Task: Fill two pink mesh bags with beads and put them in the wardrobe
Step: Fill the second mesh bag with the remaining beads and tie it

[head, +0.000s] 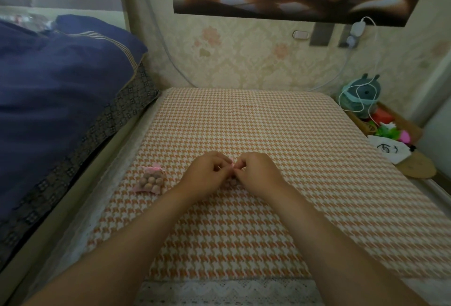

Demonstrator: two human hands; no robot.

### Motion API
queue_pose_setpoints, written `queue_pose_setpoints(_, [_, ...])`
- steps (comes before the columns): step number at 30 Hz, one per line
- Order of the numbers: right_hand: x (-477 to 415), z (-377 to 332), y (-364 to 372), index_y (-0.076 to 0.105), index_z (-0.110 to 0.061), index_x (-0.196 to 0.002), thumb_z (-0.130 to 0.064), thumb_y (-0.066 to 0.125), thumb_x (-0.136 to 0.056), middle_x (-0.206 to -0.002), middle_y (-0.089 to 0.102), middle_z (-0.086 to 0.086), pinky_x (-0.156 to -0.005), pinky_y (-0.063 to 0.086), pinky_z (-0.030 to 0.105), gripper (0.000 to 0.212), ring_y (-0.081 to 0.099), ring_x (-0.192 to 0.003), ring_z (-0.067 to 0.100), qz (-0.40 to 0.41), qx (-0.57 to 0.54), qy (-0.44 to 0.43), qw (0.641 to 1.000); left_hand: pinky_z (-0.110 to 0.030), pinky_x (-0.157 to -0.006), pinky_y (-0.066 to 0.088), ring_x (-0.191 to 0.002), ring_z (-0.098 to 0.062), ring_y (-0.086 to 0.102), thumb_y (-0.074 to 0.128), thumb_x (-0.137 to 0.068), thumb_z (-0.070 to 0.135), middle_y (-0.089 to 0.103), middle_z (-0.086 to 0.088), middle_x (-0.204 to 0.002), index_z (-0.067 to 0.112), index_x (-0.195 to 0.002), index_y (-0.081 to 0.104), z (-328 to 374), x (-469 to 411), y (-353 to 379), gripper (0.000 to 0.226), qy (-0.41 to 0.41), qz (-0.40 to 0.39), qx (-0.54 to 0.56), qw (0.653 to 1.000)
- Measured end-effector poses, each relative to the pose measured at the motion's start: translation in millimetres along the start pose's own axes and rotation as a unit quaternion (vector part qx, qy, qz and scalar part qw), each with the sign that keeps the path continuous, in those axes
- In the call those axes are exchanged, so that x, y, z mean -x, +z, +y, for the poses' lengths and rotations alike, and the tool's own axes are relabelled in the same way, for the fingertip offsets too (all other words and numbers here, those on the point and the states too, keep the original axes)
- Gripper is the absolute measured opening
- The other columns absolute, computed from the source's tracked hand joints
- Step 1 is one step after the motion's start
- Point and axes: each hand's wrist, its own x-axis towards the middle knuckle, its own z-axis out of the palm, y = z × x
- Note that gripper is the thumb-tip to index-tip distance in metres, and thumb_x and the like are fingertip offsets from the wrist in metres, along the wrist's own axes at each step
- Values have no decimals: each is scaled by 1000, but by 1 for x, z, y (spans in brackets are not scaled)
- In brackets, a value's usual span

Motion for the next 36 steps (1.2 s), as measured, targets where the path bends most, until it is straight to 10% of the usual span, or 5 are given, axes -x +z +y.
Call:
queue_pose_setpoints(9, [-2, 6, -10, 81, -23, -90, -27, 74, -88, -89, 76, -4, -80, 56, 31, 8, 69, -82, 9, -48, -66, 28, 996, -4, -63, 45, -69, 6, 64, 73, -85, 17, 72, 10, -86, 26, -86, 72, -2, 0, 9, 10, -68, 22, 75, 995])
queue_pose_setpoints(17, [-1, 12, -5, 80, -22, -86, -14, 71, -89, -74, 74, -7, -59, 46, 15, 13, 65, -63, -1, -44, -95, 37, 994, -22, -84, 54, -93, -10, 68, 74, -83, 16, 71, 5, -101, 16, -98, 75, -4, -4, 28, 15, -48, 81, 29, 995])
queue_pose_setpoints(23, [4, 10, -15, 78, -21, -78, -7, 72, -89, -66, 72, -7, -52, 50, 14, 19, 67, -54, 1, -93, -177, 46, 979, -3, -57, 44, -70, 6, 61, 75, -83, 22, 71, 8, -91, 17, -99, 75, -4, -1, 13, 16, -95, 9, 11, 995])
queue_pose_setpoints(30, [9, -7, -25, 74, -33, -74, -49, 76, -81, -72, 70, -12, -65, 53, 29, 17, 64, -70, 5, -68, 56, -20, 996, -6, -62, 44, -71, 6, 64, 78, -79, 41, 72, 12, -86, 20, -94, 78, -1, 10, 3, 26, -75, -17, -32, 996])
queue_pose_setpoints(36, [12, -9, -29, 75, -31, -98, -38, 65, -93, -107, 66, -11, -78, 50, 32, 14, 63, -95, 13, -47, 184, -155, 969, -8, -53, 46, -60, 6, 65, 75, -84, 25, 74, 2, -80, 29, -85, 72, 6, 9, 4, 5, -66, -69, 36, 995])
